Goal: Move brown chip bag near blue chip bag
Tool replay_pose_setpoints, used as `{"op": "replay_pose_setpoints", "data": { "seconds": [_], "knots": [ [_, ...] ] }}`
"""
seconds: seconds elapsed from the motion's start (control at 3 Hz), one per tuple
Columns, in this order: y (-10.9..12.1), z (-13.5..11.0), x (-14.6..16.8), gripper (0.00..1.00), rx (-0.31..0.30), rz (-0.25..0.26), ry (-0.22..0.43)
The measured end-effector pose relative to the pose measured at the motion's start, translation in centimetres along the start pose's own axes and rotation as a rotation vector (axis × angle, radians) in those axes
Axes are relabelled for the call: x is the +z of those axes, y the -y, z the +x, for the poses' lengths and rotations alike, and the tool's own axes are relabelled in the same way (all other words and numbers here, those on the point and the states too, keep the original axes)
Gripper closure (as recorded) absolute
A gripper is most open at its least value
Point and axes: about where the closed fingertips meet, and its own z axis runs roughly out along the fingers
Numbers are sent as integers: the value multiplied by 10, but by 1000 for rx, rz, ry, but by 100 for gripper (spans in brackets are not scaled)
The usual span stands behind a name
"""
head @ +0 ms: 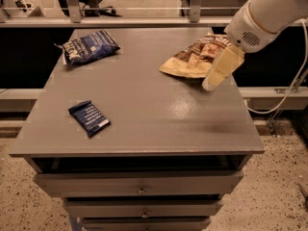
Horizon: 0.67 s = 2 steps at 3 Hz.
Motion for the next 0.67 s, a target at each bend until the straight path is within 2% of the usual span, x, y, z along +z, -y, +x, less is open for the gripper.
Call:
{"op": "replay_pose_setpoints", "data": {
  "seconds": [0.33, 0.67],
  "knots": [
    [24, -23, 34, 0, 71, 20, 57],
    [41, -32, 64, 0, 111, 55, 90]
  ]
}}
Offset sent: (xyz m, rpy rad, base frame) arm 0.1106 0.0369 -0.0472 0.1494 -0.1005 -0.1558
